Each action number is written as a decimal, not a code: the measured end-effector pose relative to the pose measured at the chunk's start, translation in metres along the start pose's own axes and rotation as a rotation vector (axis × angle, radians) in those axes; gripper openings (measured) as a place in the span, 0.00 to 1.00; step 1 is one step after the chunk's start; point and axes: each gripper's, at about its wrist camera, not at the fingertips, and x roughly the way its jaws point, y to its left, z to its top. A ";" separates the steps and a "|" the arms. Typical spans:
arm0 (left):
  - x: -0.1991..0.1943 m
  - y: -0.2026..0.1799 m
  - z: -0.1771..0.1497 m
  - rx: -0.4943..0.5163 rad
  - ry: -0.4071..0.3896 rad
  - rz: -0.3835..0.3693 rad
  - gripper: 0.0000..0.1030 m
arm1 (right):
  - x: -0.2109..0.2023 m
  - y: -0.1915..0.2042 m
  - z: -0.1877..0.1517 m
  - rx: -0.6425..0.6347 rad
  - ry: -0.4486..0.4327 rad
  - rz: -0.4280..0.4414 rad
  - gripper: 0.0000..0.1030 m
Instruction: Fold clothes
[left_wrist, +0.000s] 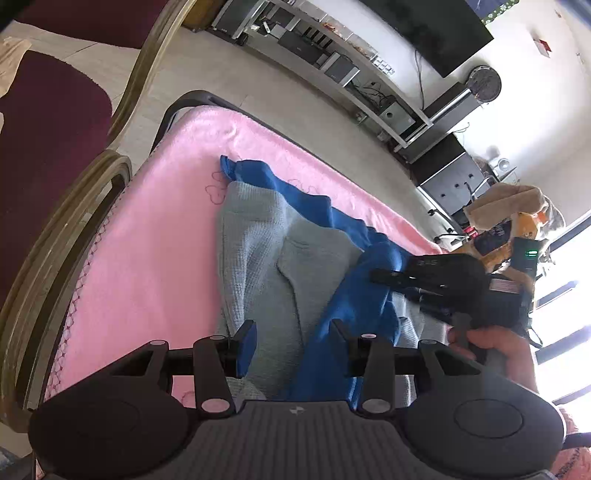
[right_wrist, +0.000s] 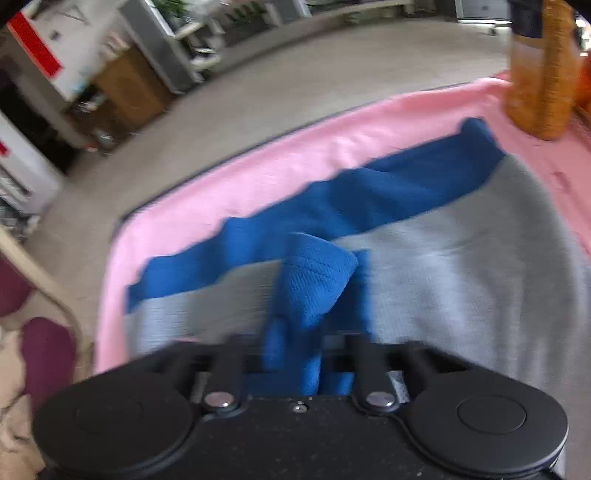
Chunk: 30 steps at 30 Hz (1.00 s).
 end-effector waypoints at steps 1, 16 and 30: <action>-0.001 0.001 0.000 -0.004 -0.003 0.003 0.39 | -0.010 0.004 -0.001 -0.017 -0.011 0.048 0.02; -0.013 0.000 0.002 -0.015 -0.052 -0.044 0.38 | -0.058 -0.084 -0.010 0.095 -0.013 0.253 0.04; 0.071 -0.124 0.018 0.381 0.083 0.030 0.41 | -0.087 -0.167 -0.031 0.127 -0.059 0.284 0.17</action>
